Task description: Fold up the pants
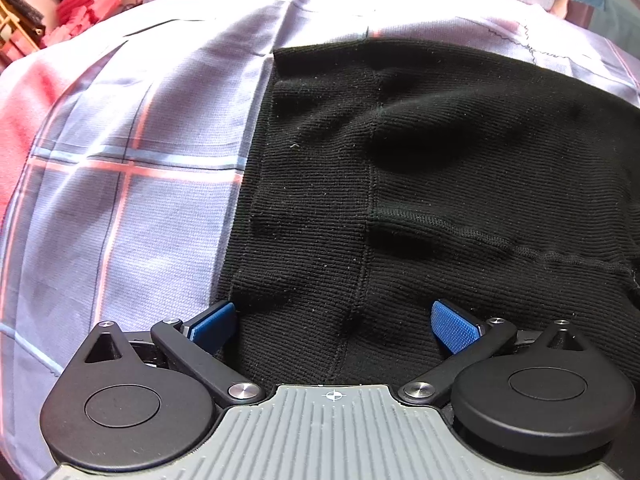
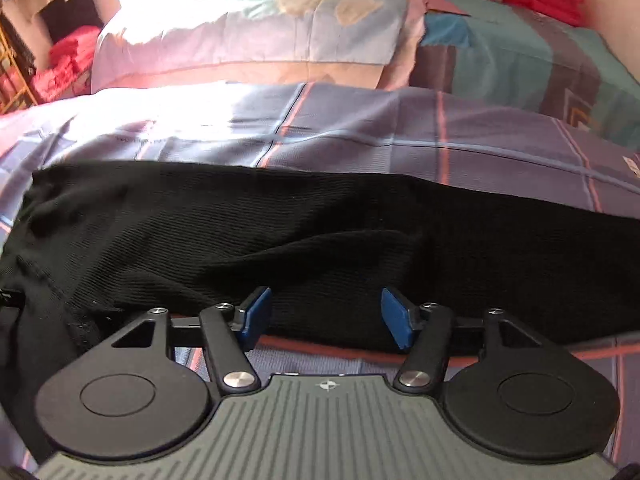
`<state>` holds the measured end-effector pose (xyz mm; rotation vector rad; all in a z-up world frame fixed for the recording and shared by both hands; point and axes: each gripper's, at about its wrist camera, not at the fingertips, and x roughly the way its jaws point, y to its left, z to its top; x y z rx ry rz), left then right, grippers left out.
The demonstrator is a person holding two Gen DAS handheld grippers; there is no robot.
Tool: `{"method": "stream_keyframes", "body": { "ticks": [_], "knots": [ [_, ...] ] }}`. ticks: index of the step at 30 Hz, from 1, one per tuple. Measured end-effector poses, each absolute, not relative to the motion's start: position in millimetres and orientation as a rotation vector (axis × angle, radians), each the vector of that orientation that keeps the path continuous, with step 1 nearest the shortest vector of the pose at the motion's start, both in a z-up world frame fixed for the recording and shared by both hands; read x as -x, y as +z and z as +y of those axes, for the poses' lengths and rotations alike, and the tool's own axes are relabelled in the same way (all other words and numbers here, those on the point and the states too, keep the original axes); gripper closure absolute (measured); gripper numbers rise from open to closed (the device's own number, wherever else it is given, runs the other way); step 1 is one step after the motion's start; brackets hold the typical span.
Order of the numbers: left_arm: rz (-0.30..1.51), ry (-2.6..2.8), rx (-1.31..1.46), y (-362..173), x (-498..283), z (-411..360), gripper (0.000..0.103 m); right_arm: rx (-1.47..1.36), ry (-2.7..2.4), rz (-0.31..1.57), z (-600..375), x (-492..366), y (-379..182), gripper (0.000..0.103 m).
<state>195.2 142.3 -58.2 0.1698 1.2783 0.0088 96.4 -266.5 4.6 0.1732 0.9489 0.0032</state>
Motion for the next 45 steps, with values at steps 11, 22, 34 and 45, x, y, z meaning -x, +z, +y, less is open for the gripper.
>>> {"method": "stream_keyframes", "body": {
  "ticks": [11, 22, 34, 45],
  "knots": [
    [1.281, 0.041, -0.239, -57.0, -178.7, 132.4, 0.000, -0.204, -0.182, 0.992, -275.6, 53.2, -2.2, 0.030],
    [1.254, 0.029, -0.203, -36.9, -157.6, 131.3, 0.000, -0.227, -0.224, 1.113, -292.0, 73.5, -13.7, 0.015],
    [1.348, -0.138, 0.344, -20.2, -83.5, 192.8, 0.000, -0.714, -0.398, 0.885, -378.7, 157.2, 16.6, 0.036],
    [1.337, -0.132, 0.636, -45.9, -88.0, 201.7, 0.000, -1.107, -0.587, 0.719, -431.9, 208.2, -14.0, 0.042]
  ]
}}
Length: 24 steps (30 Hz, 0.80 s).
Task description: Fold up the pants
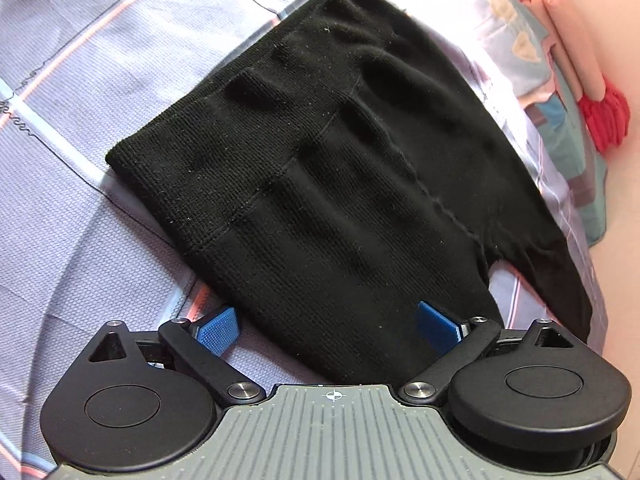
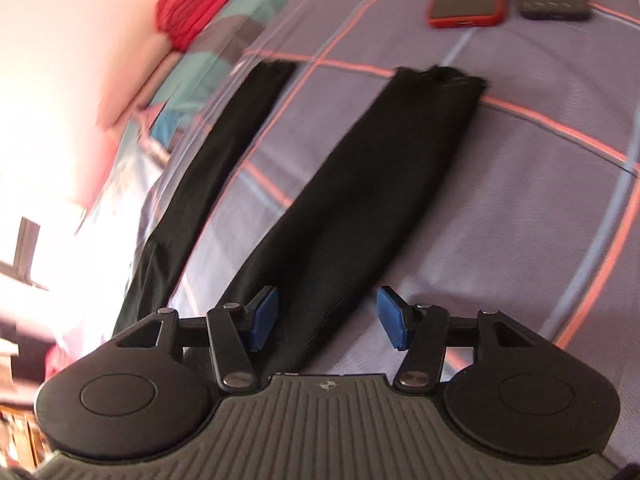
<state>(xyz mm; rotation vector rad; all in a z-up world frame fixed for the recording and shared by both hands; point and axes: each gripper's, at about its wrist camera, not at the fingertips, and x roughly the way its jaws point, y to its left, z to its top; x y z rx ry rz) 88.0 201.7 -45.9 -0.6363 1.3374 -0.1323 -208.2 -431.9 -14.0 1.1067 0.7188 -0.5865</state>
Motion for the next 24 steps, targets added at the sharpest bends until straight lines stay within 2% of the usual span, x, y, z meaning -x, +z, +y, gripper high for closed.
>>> {"method": "stream_keyframes", "body": {
  "ticks": [6, 11, 12, 13, 14, 15, 18, 24],
  "knots": [
    [1.306, -0.104, 0.694, -43.6, -84.8, 207.9, 0.000, -1.182, -0.584, 0.654, -448.2, 209.6, -27.1, 0.043],
    [1.297, -0.046, 0.656, -42.3, -93.8, 205.4, 0.000, -1.173, -0.577, 0.646, -452.3, 200.3, -34.8, 0.050],
    [1.300, -0.028, 0.653, -43.8, -94.3, 206.8, 0.001, -1.144, -0.581, 0.664, -450.6, 199.3, -33.5, 0.054],
    [1.302, -0.011, 0.657, -46.3, -95.4, 209.1, 0.005, -1.106, -0.597, 0.691, -448.7, 198.9, -32.1, 0.072],
    [1.303, 0.000, 0.671, -48.4, -95.6, 212.1, 0.008, -1.089, -0.607, 0.712, -449.1, 199.2, -32.6, 0.096],
    [1.303, 0.007, 0.688, -49.6, -95.5, 215.0, 0.014, -1.104, -0.598, 0.713, -450.6, 201.1, -33.9, 0.096],
    [1.294, 0.003, 0.688, -42.5, -100.4, 216.8, 0.022, -1.092, -0.591, 0.708, -453.7, 198.1, -26.7, 0.096],
    [1.177, -0.096, 0.653, 10.9, -132.7, 207.3, 0.022, -1.022, -0.490, 0.651, -470.0, 158.0, 13.9, 0.096]
  ]
}}
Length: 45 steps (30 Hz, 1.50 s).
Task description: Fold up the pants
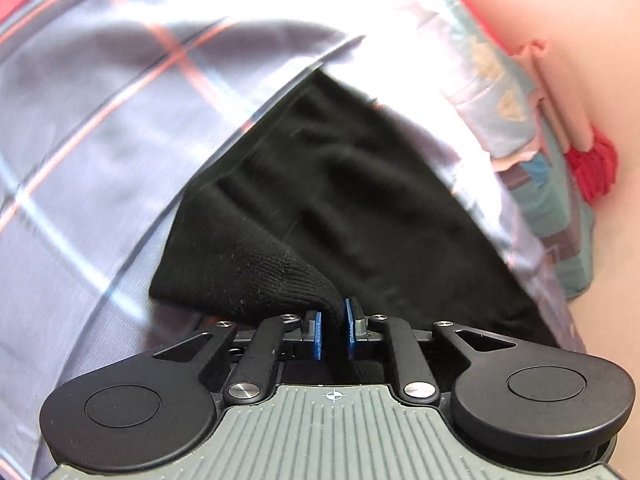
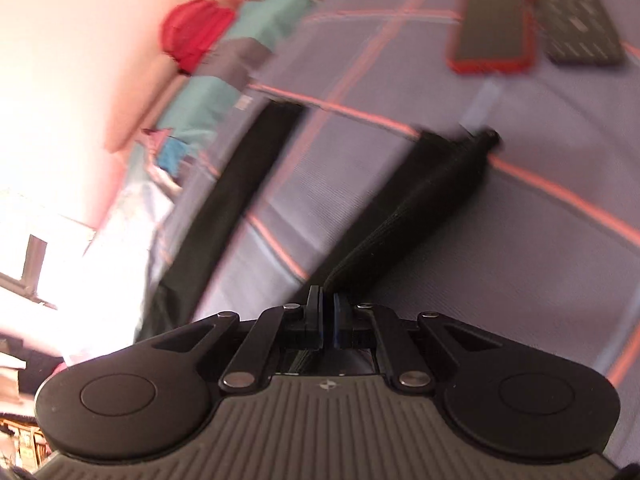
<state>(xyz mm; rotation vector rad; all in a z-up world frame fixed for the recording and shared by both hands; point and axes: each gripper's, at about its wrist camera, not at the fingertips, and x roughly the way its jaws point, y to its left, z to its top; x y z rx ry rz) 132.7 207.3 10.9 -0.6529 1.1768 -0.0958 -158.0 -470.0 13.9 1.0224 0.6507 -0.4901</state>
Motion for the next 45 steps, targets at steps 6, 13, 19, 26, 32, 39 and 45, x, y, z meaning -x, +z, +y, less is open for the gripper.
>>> {"method": "stream_keyframes", "body": {
  "ticks": [6, 13, 19, 26, 32, 39, 45],
  "knots": [
    [1.134, -0.141, 0.567, 28.1, -198.7, 178.0, 0.023, -0.978, -0.399, 0.624, -502.1, 67.3, 35.4, 0.096],
    [1.190, -0.126, 0.475, -9.1, -291.2, 144.5, 0.022, -0.993, -0.398, 0.646, -537.2, -53.9, 6.4, 0.096],
    [1.268, -0.180, 0.509, -13.7, -317.8, 145.7, 0.004, -1.065, -0.430, 0.576, -557.0, -78.1, -17.5, 0.066],
    [1.028, -0.055, 0.544, 32.8, -288.3, 191.4, 0.000, -0.893, -0.666, 0.482, -561.8, -9.8, 7.5, 0.043],
    [1.060, -0.039, 0.411, 25.9, -253.5, 166.6, 0.000, -0.778, -0.654, 0.648, -535.6, -23.9, -13.7, 0.053],
    [1.152, -0.052, 0.160, 1.7, -208.6, 123.2, 0.000, -0.254, -0.161, 0.677, -405.1, -75.4, 29.9, 0.028],
    [1.222, -0.068, 0.143, -16.4, -185.5, 117.0, 0.000, 0.076, 0.354, 0.782, -263.9, -136.4, 8.5, 0.034]
  ]
}}
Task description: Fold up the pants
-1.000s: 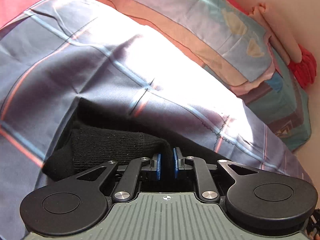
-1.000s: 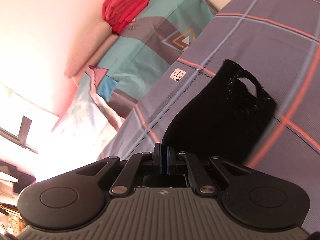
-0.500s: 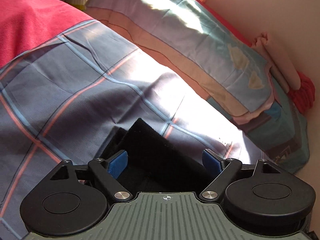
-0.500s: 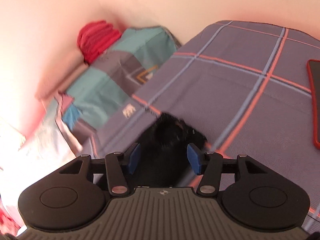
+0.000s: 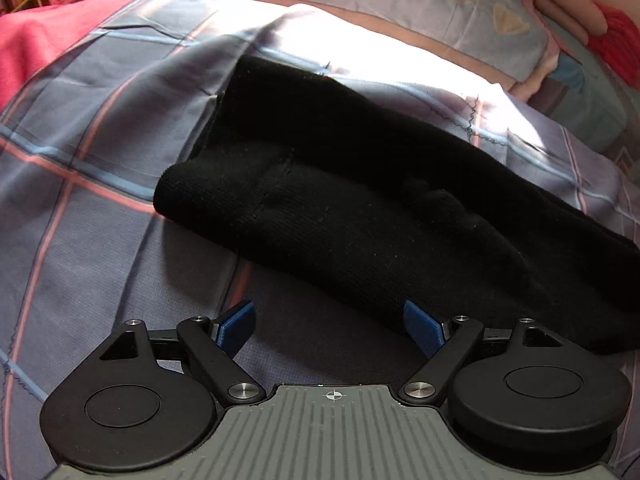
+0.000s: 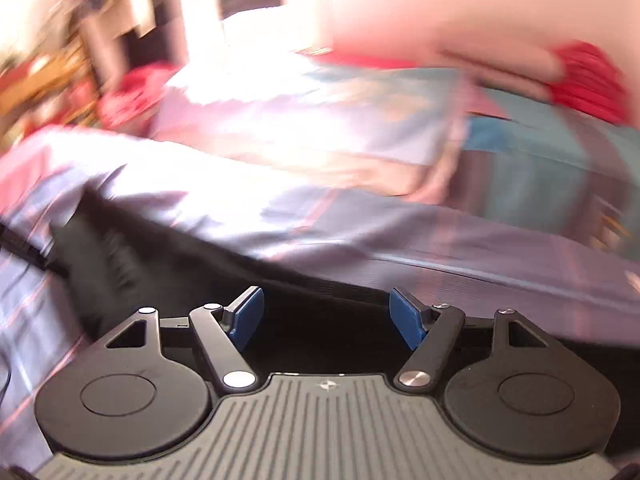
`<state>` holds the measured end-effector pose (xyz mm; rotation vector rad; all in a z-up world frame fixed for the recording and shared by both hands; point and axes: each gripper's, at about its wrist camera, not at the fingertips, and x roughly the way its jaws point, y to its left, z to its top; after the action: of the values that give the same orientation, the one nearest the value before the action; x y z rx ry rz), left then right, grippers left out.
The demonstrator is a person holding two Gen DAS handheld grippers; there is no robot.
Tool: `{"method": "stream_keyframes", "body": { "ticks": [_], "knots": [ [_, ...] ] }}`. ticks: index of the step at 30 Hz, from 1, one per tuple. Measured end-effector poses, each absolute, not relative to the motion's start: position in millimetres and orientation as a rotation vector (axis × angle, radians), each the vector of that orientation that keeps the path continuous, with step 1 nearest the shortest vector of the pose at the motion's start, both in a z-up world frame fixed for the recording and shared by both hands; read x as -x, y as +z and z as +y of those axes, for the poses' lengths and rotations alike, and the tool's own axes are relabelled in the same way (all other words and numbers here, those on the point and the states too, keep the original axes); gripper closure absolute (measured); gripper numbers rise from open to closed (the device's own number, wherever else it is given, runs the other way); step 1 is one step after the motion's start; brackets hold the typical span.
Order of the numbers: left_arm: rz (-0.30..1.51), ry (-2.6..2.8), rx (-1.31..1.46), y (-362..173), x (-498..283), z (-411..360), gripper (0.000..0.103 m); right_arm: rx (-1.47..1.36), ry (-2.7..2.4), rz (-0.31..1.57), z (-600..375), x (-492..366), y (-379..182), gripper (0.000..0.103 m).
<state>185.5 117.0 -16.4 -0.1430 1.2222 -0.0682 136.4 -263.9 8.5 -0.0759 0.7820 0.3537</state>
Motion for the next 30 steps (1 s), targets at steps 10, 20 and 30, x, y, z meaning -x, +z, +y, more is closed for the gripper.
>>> {"method": "stream_keyframes", "body": {
  "ticks": [10, 20, 30],
  "knots": [
    [1.225, -0.035, 0.152, -20.2, -167.0, 144.2, 0.000, 0.217, 0.189, 0.861, -248.1, -195.2, -25.3, 0.099],
    [1.188, -0.032, 0.188, -21.1, -156.2, 157.8, 0.000, 0.105, 0.707, 0.750, -92.1, -224.7, 23.6, 0.039],
    [1.179, 0.035, 0.249, -19.9, -132.3, 184.0, 0.000, 0.321, 0.809, 0.691, 36.4, -250.3, -3.4, 0.097]
  ]
}}
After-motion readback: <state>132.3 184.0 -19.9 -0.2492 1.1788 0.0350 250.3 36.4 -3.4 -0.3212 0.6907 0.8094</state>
